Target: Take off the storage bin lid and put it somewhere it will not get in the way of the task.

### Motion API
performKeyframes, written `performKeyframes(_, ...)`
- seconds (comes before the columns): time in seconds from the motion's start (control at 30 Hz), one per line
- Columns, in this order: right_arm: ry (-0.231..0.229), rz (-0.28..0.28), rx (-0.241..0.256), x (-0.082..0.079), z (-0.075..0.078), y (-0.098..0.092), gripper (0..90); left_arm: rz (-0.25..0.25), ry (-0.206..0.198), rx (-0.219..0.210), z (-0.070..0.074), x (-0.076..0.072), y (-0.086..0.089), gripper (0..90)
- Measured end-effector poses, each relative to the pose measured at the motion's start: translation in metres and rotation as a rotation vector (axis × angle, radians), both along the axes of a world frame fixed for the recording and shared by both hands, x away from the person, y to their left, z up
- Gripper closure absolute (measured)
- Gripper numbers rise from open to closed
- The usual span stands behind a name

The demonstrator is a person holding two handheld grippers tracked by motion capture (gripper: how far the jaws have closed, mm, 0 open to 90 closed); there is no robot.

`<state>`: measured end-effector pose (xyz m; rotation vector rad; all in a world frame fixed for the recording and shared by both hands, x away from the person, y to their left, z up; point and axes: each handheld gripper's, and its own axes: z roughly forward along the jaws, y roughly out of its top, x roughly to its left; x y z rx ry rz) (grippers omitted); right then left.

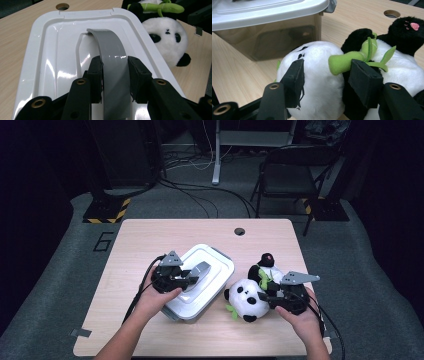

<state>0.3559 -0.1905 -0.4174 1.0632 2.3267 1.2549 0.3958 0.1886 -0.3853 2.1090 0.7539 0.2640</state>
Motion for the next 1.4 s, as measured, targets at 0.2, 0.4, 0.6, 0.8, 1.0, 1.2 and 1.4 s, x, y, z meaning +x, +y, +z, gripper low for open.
performKeyframes(0.2, 0.003, 0.002, 0.001, 0.0, 0.0, 0.001, 44.7, 0.005, -0.027, 0.021, 0.002, -0.004, -0.003, 61.8)
performKeyframes(0.4, 0.004, 0.003, 0.0, 0.0, -0.001, 0.001, 44.5, -0.001, 0.024, 0.013, 0.0, 0.005, -0.008, 61.8)
performKeyframes(0.6, 0.005, 0.002, 0.0, 0.001, -0.002, 0.001, 44.5, 0.007, 0.022, 0.021, -0.001, 0.006, -0.014, 65.4)
performKeyframes(0.8, 0.01, 0.001, -0.002, 0.001, -0.003, 0.001, 44.4, 0.007, 0.022, 0.042, 0.001, 0.006, -0.014, 65.8)
performKeyframes(1.0, 0.009, 0.001, -0.002, 0.001, -0.003, 0.001, 44.4, 0.007, 0.03, 0.032, 0.004, 0.005, -0.014, 66.5)
performKeyframes(1.2, 0.009, 0.001, -0.002, 0.001, -0.003, 0.001, 44.3, 0.007, 0.021, 0.014, 0.009, 0.004, -0.014, 66.8)
performKeyframes(1.4, 0.008, 0.003, 0.0, 0.001, -0.003, 0.001, 44.3, 0.015, 0.029, 0.028, 0.009, 0.006, -0.011, 66.7)
